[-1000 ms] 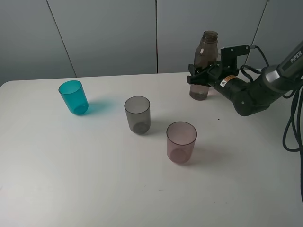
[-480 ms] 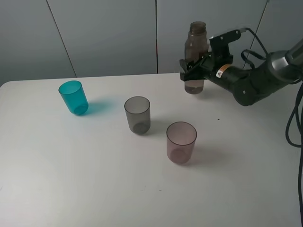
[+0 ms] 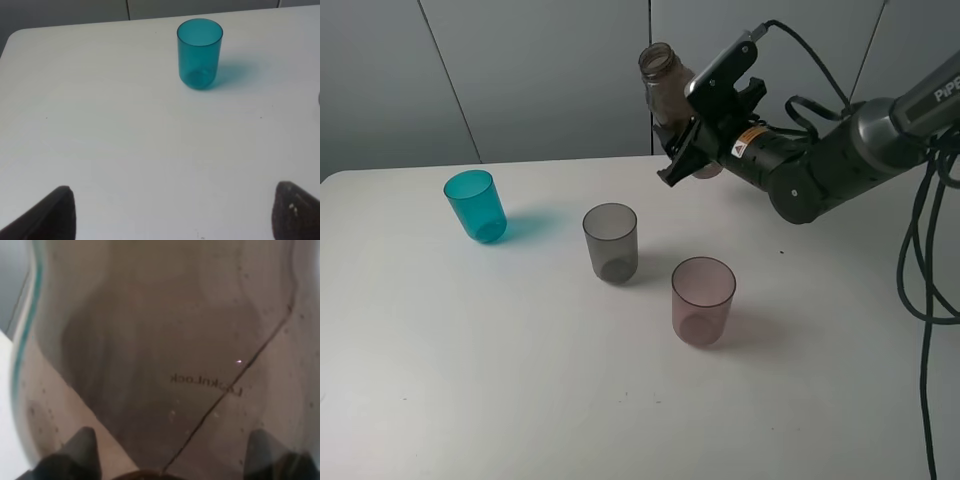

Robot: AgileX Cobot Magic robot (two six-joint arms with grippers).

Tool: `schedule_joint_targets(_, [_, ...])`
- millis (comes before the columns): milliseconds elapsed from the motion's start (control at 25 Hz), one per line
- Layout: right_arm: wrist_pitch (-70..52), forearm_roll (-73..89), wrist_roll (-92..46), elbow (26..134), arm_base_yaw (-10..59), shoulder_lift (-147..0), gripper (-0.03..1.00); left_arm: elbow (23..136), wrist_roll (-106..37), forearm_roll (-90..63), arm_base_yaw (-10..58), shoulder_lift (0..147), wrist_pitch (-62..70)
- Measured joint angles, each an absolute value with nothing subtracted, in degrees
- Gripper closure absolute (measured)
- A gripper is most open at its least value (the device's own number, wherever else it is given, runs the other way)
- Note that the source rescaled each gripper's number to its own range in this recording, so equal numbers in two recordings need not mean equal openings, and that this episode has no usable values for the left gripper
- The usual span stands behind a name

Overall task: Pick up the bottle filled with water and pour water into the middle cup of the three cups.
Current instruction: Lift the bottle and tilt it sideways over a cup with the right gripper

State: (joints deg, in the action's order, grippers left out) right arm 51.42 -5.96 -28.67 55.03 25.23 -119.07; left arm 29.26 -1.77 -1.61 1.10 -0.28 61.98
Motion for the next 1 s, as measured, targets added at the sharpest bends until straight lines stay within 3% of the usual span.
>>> schedule_joint_targets(360, [51.0, -6.7, -45.2, 55.0, 25.6, -119.1, 0.96, 29.3, -1.8, -1.6, 1.1, -0.3, 62.0])
schedule_joint_targets(1000, [50.2, -11.5, -62.9, 55.0, 25.6, -120.2, 0.97, 29.3, -1.8, -1.6, 1.1, -0.3, 62.0])
